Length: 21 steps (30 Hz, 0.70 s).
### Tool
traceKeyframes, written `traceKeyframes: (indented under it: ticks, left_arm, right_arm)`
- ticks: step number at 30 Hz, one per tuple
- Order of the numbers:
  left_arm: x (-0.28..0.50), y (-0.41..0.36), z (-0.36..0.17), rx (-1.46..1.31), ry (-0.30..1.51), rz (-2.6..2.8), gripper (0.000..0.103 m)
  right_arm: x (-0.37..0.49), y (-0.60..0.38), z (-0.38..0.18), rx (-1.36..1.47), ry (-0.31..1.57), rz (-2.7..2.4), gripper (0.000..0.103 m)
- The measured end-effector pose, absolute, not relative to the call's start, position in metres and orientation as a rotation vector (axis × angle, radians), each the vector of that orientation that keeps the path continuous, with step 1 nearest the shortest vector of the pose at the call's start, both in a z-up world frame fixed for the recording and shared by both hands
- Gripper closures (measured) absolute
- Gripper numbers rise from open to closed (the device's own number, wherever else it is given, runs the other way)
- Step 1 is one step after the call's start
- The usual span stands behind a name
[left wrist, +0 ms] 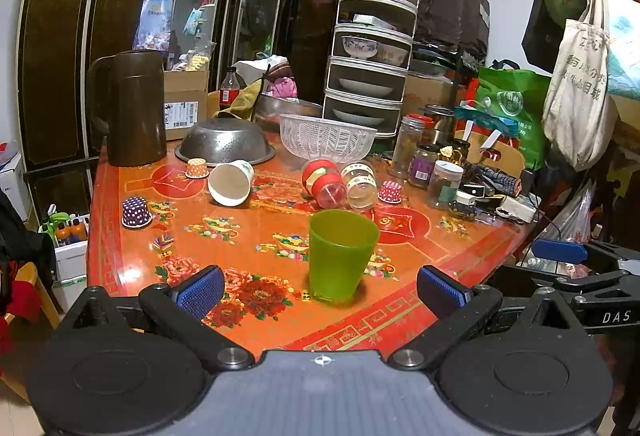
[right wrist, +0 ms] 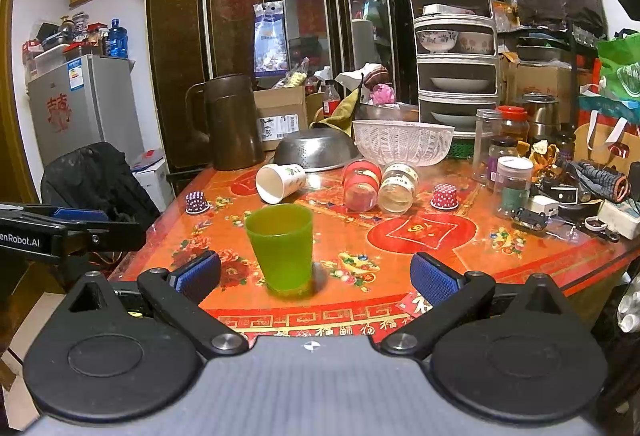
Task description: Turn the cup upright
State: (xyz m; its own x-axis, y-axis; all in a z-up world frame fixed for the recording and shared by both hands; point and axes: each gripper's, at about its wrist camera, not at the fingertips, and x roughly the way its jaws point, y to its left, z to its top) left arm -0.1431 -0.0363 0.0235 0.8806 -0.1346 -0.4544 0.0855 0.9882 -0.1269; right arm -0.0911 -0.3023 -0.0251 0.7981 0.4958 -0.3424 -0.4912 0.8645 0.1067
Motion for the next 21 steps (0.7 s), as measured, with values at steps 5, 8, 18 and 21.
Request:
traceKeyframes:
  ticks: [5, 8, 18, 21]
  left_arm:
    - [-0.1428, -0.0368, 0.0221, -0.106, 0.484, -0.116, 0.0]
    - [-0.1427, -0.0376, 0.0213, -0.106, 0.485, -0.116, 0.0]
    - [-0.1422, -0.0379, 0.0213, -0.106, 0.487, -0.117, 0.0]
    - [-0.1417, -0.0385, 0.0204, -0.106, 0.491, -0.117, 0.0]
  right_arm:
    - [-0.0921, -0.3018, -0.0253, 0.018, 0.37, 0.535, 0.001]
    - [-0.0918, -0.3027, -0.0256, 0.022, 0.372, 0.536, 0.001]
    - [-0.0912, -0.3035, -0.0258, 0.029, 0.373, 0.534, 0.001]
    - [-0.0908, -0.3041, -0.0257, 0.03, 0.373, 0.534, 0.001]
